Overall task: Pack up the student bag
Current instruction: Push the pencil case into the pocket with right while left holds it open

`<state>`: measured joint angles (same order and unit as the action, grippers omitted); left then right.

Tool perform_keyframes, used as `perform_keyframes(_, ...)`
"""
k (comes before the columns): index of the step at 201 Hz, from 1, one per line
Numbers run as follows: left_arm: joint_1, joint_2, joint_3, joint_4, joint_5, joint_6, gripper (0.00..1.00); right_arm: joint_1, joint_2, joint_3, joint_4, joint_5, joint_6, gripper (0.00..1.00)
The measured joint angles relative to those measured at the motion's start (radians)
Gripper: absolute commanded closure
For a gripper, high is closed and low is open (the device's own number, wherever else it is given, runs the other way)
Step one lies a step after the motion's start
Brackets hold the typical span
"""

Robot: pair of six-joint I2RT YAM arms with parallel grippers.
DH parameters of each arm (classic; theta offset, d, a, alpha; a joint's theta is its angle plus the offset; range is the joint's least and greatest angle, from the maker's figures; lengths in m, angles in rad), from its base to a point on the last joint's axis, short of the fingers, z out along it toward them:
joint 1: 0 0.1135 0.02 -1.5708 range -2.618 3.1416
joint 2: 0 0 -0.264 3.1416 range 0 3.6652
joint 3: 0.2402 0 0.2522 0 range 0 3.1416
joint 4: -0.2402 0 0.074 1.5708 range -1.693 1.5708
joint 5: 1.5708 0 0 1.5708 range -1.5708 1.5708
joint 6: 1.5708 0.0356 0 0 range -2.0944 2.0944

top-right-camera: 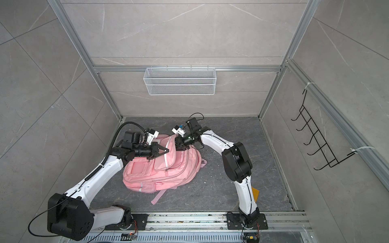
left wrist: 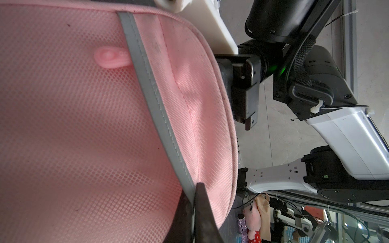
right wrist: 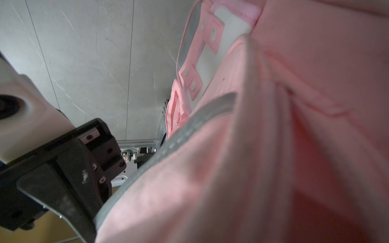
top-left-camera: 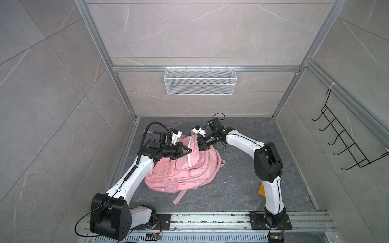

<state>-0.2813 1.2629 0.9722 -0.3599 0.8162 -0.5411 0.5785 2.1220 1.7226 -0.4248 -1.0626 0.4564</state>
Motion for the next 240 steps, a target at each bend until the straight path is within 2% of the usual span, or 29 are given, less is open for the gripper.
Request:
perform_keyframes(75, 0.023, 0.000, 0.000, 0.008, 0.005, 0.000, 1.00, 0.007, 0.000, 0.005, 0.026, 0.080, 0.038, 0.38)
perform_keyframes(106, 0.057, 0.000, 0.000, 0.008, 0.033, 0.000, 1.00, 0.006, -0.019, 0.011, 0.011, 0.111, 0.027, 0.25)
perform_keyframes(189, 0.102, 0.004, 0.000, 0.017, 0.106, 0.001, 1.00, -0.017, -0.166, -0.045, -0.016, 0.212, 0.023, 0.21)
perform_keyframes(240, 0.102, 0.011, -0.002, 0.025, 0.107, 0.001, 1.00, -0.016, -0.186, -0.068, -0.029, 0.257, 0.019, 0.26)
